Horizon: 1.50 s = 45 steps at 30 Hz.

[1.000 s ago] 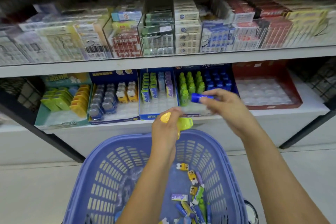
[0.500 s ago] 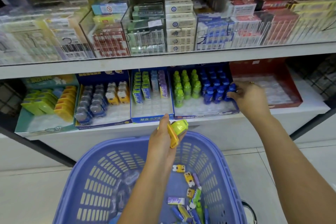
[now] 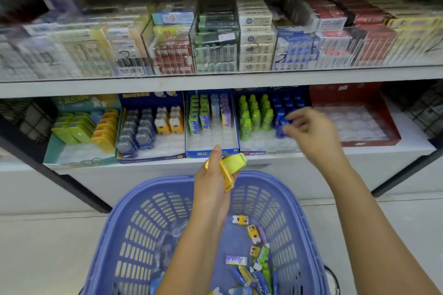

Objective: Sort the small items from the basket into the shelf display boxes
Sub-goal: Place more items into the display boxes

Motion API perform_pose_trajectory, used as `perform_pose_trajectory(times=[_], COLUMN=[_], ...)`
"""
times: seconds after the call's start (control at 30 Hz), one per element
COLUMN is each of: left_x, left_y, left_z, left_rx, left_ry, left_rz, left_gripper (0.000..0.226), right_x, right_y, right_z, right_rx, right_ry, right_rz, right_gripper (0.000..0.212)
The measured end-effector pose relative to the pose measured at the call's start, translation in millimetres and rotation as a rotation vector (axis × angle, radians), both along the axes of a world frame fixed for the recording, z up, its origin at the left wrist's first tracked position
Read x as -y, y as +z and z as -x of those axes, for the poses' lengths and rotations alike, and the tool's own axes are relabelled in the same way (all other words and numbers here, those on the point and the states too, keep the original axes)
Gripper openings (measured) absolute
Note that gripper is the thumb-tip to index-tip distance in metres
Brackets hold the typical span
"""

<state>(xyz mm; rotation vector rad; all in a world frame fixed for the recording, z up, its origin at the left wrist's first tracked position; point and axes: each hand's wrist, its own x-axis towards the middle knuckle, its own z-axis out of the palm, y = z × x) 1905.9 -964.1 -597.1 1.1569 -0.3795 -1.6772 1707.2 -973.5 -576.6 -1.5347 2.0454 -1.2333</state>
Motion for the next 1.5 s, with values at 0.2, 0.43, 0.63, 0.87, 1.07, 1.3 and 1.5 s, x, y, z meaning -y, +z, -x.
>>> perform_pose_trajectory(times=[0.2, 0.43, 0.63, 0.87, 1.07, 1.3, 1.5], left_x=[2, 6, 12, 31, 35, 31, 30], left_y=[7, 12, 19, 28, 10, -16, -29], left_z=[-40, -97, -145, -214, -274, -311, -318], left_rx=[-0.008, 0.043, -0.01, 0.113, 0.102, -0.049, -0.056], left_ry=[-0.062, -0.051, 0.003, 0.147, 0.364, 0.416, 0.408], left_rz=[0.062, 0.082, 0.202, 0.339, 0.11, 0.028, -0.004], left_gripper=[0.032, 0.034, 0.03, 0.03, 0.033, 0.03, 0.03], right_x=[-24, -15, 4, 48, 110, 154, 159], right_y=[19, 16, 16, 30, 29, -2, -6], right_z=[-104, -150, -197, -274, -354, -413, -412], right_rx=[0.016, -0.545, -0.584, -0.364, -0.092, -0.21, -0.012], right_ry=[0.752, 0.693, 0.673, 0.751, 0.637, 0.629, 0.671], right_rz=[-0.151, -0.071, 0.006, 0.111, 0.114, -0.02, -0.122], right_gripper=[0.038, 0.034, 0.037, 0.036, 0.029, 0.028, 0.02])
